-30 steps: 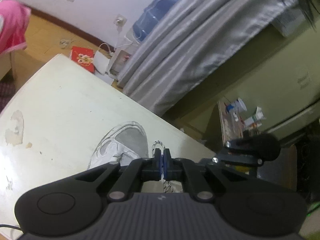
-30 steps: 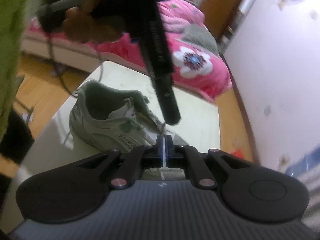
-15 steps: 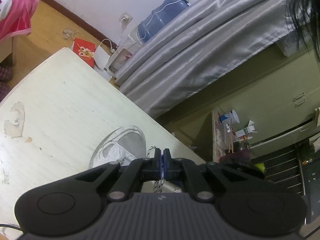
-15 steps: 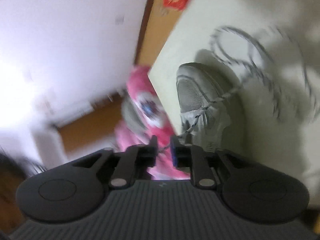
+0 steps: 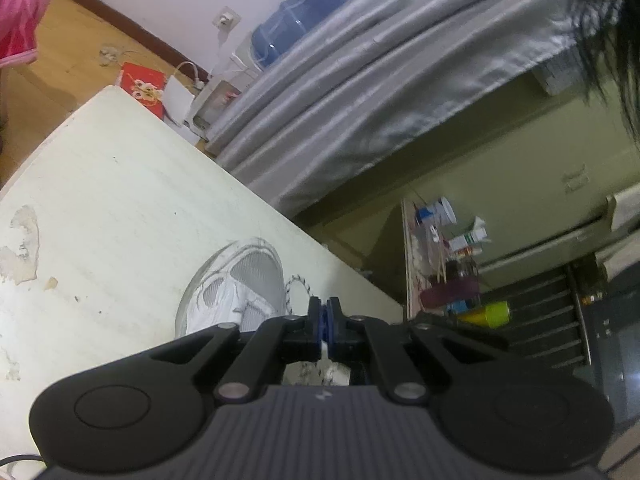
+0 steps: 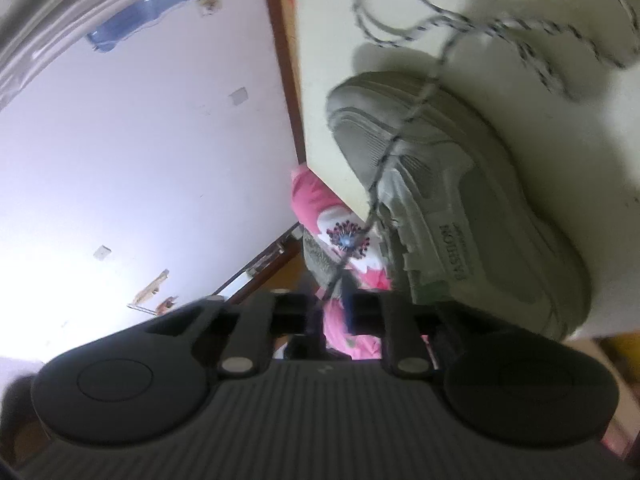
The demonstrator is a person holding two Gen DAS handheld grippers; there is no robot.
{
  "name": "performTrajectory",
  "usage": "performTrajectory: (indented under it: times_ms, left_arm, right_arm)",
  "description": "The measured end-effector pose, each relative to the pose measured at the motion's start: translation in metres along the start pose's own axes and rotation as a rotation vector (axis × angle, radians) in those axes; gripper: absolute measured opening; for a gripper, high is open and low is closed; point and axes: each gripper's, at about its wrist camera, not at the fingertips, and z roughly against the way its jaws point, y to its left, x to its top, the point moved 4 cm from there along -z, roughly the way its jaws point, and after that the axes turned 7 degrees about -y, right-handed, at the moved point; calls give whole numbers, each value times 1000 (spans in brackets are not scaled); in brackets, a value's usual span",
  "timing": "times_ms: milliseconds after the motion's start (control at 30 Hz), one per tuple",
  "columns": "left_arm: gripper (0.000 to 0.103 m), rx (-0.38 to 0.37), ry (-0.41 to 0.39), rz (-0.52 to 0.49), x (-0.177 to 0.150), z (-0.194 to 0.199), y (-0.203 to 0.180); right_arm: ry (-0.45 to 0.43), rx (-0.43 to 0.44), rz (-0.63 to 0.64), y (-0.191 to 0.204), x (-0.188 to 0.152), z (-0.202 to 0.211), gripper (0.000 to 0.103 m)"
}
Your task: Lace up shoes with both hands
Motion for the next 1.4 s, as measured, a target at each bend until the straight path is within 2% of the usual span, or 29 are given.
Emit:
performTrajectory:
  times_ms: [67, 133, 267, 400, 500, 633, 733, 933, 1000, 1133, 1233, 1400]
  left_arm:
    - [18, -5, 21, -39, -2, 3, -1]
    - [24, -7, 35, -90, -4, 7, -4]
    - [24, -1, 53, -202, -6, 11, -12]
    - [23, 14, 84, -345, -11, 12, -22]
    - [23, 35, 108, -492, -18, 12, -32]
    - [10, 64, 146, -641, -30, 10, -39]
    - [8, 87, 166, -712, -37, 9, -39]
    - [8, 90, 182, -721, -41, 11, -36]
    - [13, 85, 182, -718, -40, 13, -35]
    - [13, 93, 183, -739, -40, 10, -33]
    - [6, 87, 177, -755, -41, 8, -33]
    - [3, 63, 161, -749, -41, 7, -32]
  right_arm:
    - [-15, -15, 64, 7, 0, 0, 3]
    - [-20, -36, 152, 16, -1, 0, 3]
    - [0, -88, 358, 40, -5, -1, 3]
    - [30, -144, 523, 46, -8, -3, 3]
    - [53, -177, 591, 49, -10, -3, 3]
    - [87, -213, 663, 56, -13, -9, 3]
    - [101, -239, 686, 55, -15, -7, 3]
    - [108, -268, 696, 47, -21, -11, 3]
    - [112, -280, 711, 46, -23, -13, 3]
    - [122, -301, 736, 46, -26, -14, 3]
    - [128, -312, 753, 46, -28, -20, 3]
    - [130, -317, 760, 47, -29, -22, 3]
